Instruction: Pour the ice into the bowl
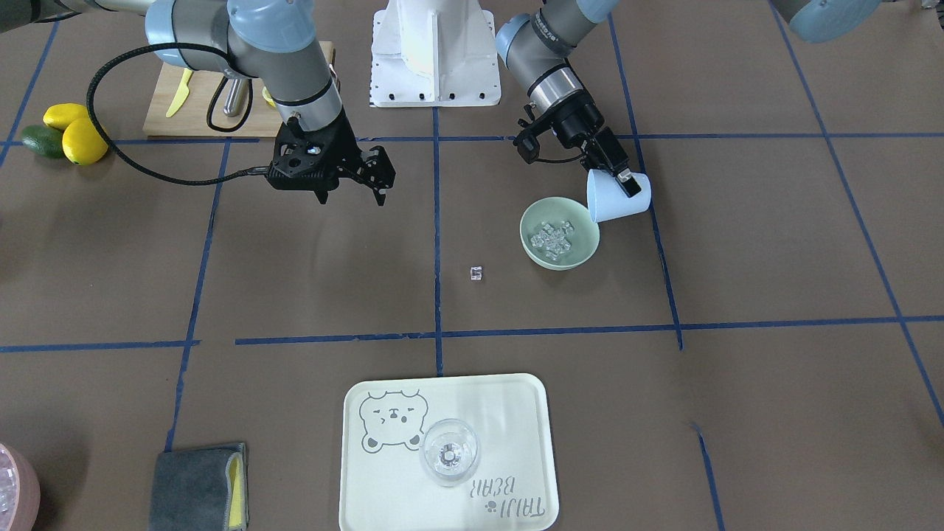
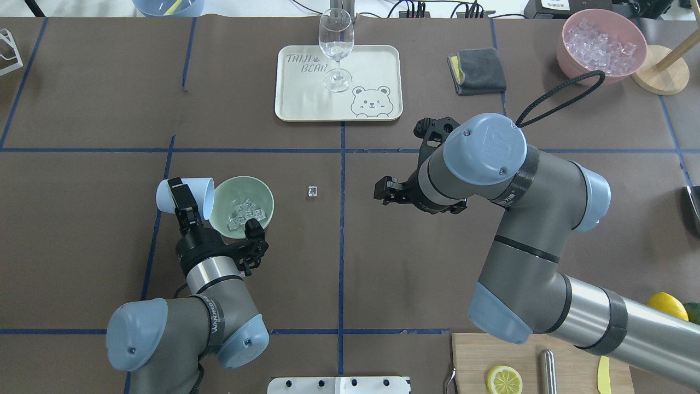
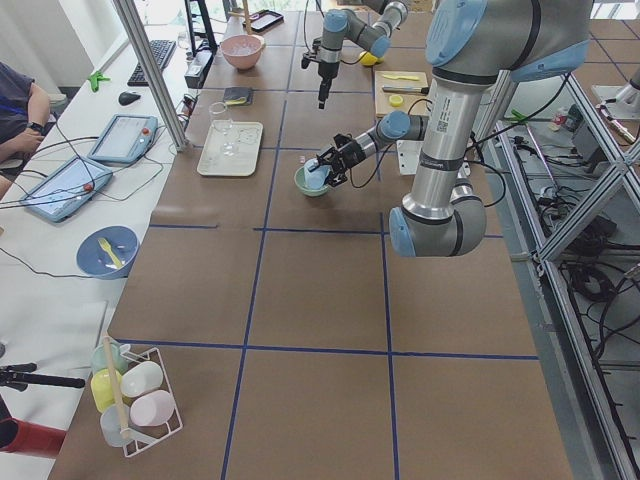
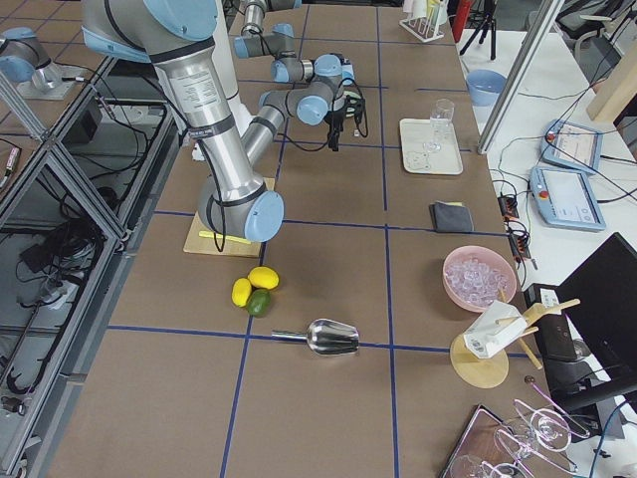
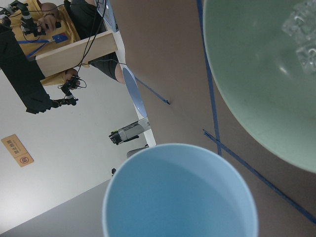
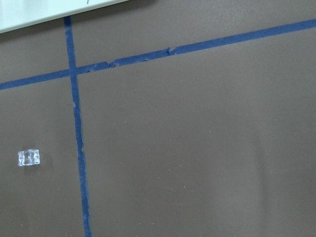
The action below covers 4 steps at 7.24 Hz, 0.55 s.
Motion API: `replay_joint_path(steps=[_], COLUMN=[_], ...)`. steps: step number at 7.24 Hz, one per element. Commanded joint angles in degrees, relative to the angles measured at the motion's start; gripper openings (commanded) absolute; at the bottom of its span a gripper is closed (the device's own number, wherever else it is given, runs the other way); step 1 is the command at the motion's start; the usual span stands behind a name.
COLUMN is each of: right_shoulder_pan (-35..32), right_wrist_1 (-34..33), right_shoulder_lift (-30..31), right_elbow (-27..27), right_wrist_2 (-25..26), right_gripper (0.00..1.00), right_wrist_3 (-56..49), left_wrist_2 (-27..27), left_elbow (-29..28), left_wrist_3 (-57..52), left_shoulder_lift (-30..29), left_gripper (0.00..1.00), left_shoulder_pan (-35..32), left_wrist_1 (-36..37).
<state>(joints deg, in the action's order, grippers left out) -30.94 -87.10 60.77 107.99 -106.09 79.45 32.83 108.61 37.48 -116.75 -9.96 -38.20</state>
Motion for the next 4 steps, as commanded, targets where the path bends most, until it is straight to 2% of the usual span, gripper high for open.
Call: replay_joint_path(steps=[1,2,4], right_shoulder_pan=[0.1,0.1,0.1], right_wrist_1=[0.1,0.0,0.1], right_shoulder_lift=[0.0,0.0,0.0], right_elbow=[0.0,-0.1,-0.1], right_wrist_2=[0.1,0.1,0.1], right_gripper=[1.00,1.00,1.00], right_wrist_3=[0.0,0.0,0.0], left_wrist_2=[-0.2,-0.2,-0.2], left_elbow=[0.4,1.2,7.2], left_wrist_3=[6.4,8.4,8.6], left_shoulder_lift=[1.7,1.7,1.8], left_gripper=[0.00,0.00,0.00], left_shoulder_pan=[-0.3,-0.6,-2.3], left_wrist_1=[-0.6,-0.7,-0.7])
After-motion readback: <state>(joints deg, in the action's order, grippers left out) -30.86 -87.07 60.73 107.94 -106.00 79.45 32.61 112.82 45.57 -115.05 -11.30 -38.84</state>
